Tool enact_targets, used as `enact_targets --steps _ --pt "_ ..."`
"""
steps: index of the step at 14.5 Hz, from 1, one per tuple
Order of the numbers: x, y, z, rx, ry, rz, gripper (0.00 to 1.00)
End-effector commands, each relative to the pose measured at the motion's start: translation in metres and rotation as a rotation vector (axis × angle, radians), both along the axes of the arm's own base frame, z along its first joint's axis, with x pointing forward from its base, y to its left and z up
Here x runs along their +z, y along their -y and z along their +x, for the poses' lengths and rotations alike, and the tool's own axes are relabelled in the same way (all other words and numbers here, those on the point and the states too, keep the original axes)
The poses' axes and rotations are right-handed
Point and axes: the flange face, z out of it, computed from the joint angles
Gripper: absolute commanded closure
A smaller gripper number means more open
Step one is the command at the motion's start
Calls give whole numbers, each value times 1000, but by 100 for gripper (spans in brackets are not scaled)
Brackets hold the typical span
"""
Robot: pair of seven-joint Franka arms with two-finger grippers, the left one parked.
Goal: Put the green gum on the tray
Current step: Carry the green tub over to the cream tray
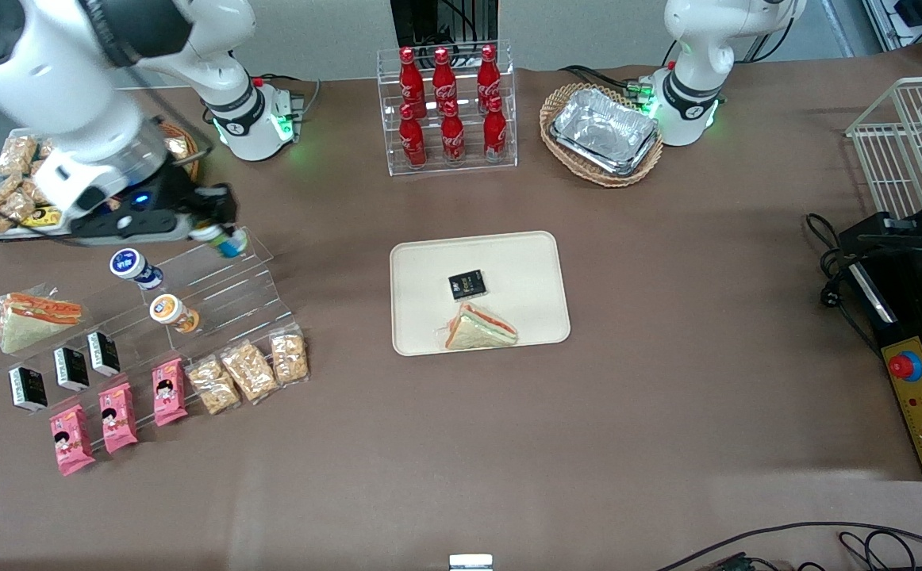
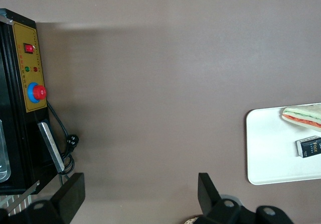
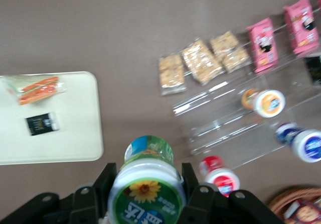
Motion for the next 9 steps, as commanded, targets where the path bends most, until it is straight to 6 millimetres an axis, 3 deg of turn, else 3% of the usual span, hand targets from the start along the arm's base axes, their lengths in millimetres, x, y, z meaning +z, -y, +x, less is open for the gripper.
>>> enact_targets --steps 1,2,6,9 --pt "-23 -105 -24 -138 -54 -22 100" --pt "-41 -135 -30 -158 -55 -28 100" --pt "-129 -206 -60 -198 -52 -3 100" --pt "-209 -236 -88 -205 -12 20 100"
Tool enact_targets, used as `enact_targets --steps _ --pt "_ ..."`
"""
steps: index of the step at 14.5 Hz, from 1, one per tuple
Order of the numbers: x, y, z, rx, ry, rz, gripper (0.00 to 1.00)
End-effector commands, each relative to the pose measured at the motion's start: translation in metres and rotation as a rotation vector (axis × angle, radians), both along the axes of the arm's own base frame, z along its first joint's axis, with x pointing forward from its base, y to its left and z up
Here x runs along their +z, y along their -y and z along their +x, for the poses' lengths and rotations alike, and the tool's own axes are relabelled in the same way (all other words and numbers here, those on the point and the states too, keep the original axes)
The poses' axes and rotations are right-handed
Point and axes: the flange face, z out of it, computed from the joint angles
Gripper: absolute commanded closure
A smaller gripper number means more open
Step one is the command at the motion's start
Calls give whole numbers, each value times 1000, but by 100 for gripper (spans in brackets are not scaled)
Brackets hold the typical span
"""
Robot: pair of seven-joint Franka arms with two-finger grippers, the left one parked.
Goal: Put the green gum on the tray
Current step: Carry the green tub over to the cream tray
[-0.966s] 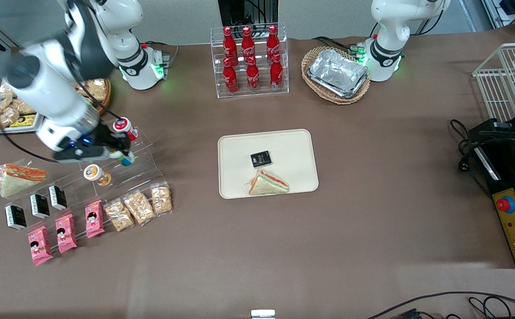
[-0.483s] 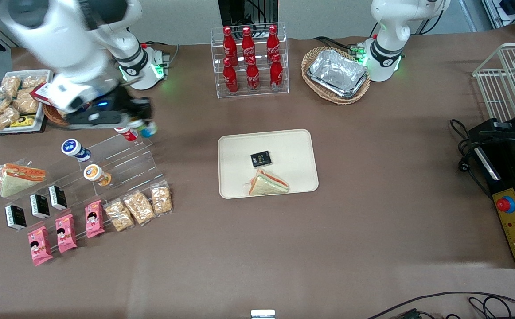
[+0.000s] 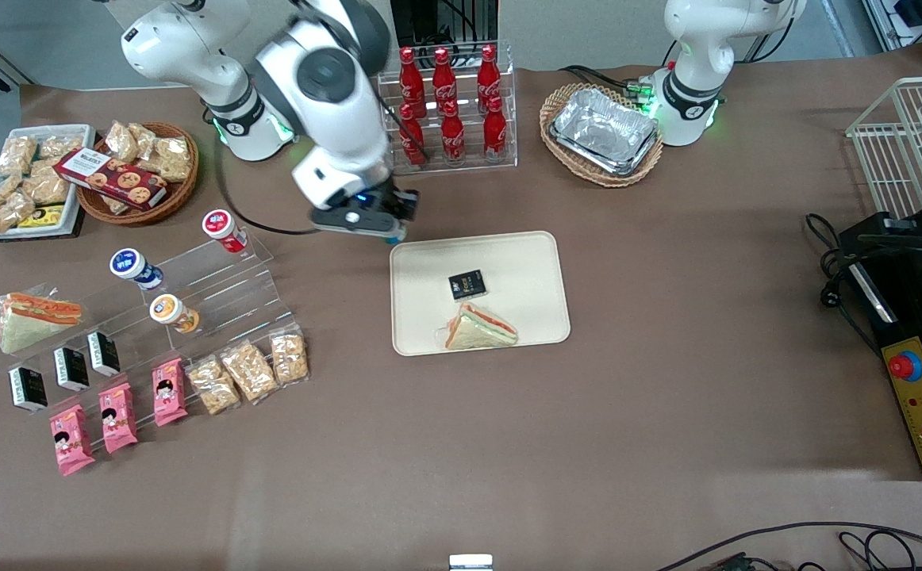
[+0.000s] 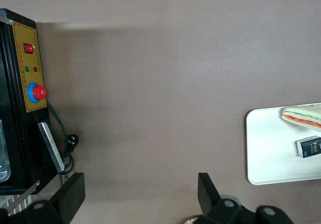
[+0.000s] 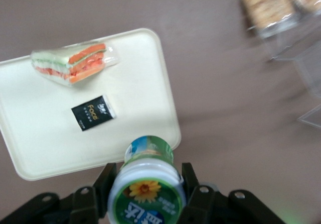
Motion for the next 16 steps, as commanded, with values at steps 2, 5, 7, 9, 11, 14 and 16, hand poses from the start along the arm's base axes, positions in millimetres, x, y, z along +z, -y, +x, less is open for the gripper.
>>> enact_targets --steps 2,5,7,9,11,14,16 --pt "-98 -32 -35 -54 28 18 100" --pt "-152 -27 -42 -50 41 21 100" --pt "-176 -26 -42 -51 48 24 100" --pt "-189 -22 -37 -58 45 18 100" --pt "-205 -20 -36 -55 34 3 100" --pt "-214 -18 -34 -58 29 -3 78" --pt "-213 -18 -32 -60 32 -2 29"
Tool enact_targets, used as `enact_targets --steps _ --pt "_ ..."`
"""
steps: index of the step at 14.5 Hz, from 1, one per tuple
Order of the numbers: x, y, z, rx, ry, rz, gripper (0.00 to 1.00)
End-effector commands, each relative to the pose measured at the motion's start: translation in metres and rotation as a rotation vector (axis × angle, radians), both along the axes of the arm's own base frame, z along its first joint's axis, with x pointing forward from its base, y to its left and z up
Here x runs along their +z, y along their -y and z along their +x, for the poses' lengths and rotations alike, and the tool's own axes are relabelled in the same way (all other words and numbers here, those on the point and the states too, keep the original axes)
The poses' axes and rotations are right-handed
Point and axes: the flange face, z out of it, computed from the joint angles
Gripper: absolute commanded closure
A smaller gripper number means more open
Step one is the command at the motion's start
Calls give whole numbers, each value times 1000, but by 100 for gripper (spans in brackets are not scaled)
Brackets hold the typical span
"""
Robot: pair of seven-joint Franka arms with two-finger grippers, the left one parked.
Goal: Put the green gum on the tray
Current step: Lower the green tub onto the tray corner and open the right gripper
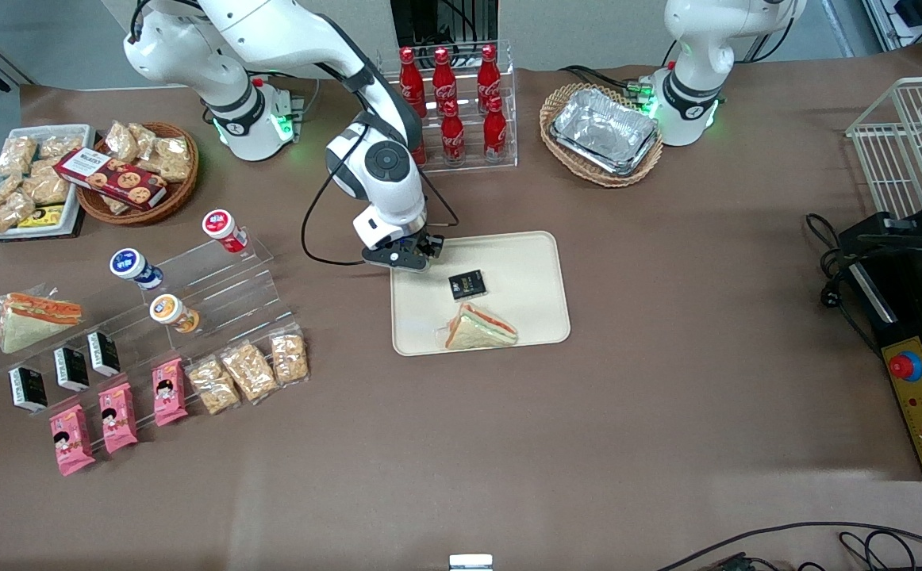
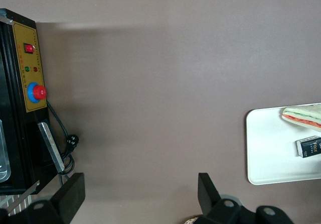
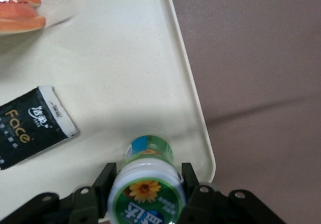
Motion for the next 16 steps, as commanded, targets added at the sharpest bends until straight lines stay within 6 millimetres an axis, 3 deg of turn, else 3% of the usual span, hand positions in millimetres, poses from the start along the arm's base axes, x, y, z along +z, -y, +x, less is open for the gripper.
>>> enact_targets --steps 1,2,3,5,8,12,16 --pt "-3 0 6 -6 13 10 13" --pt "-4 0 6 -6 13 9 11" --pt "-2 0 6 -6 15 11 0" --pt "13 0 9 -10 27 25 0" --pt "80 23 35 -32 38 38 0" --pt "192 84 90 7 -21 7 0" --pt "281 191 152 100 -81 0 0"
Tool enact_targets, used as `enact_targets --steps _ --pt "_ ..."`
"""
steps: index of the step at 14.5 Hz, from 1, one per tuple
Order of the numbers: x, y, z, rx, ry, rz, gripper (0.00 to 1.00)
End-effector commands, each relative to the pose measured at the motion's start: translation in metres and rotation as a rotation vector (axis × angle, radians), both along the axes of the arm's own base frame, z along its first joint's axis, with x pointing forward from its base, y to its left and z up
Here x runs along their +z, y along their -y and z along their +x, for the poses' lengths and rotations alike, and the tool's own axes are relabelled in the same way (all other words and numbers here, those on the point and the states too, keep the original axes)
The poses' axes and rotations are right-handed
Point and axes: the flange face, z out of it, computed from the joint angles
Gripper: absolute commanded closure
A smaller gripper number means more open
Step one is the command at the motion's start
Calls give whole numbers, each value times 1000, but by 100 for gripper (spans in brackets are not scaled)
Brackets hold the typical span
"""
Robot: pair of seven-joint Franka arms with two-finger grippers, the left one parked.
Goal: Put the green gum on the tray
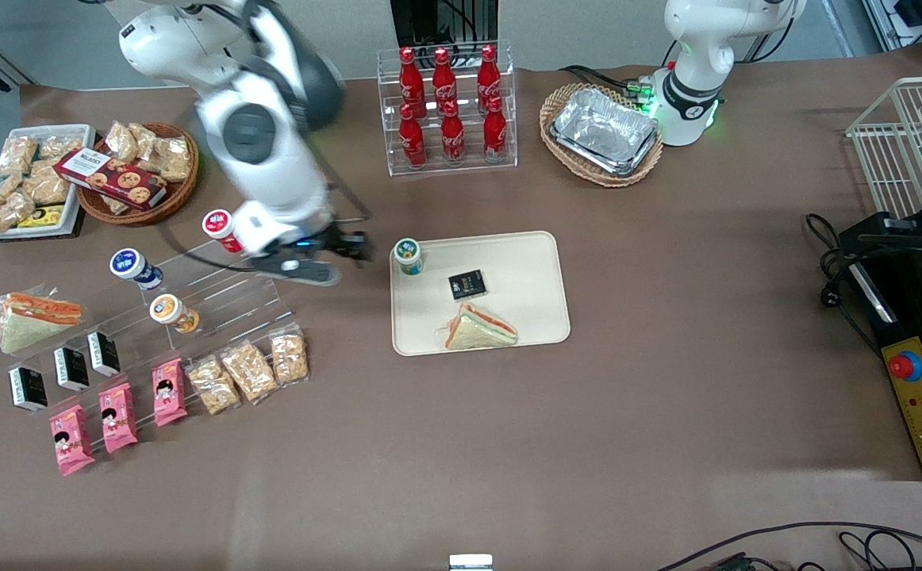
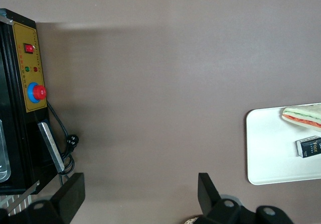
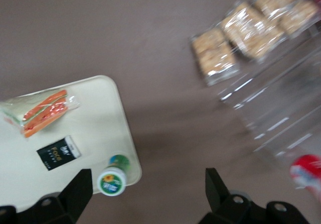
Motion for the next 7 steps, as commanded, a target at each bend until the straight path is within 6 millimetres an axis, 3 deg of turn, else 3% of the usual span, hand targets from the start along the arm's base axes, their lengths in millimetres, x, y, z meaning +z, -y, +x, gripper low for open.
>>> enact_targets --steps 1,3,5,7 --pt "59 88 45 96 -64 -6 0" --pt "79 145 55 174 -91 4 0" --pt "88 217 62 197 -87 27 0" --pt "103 263 56 189 -75 38 0"
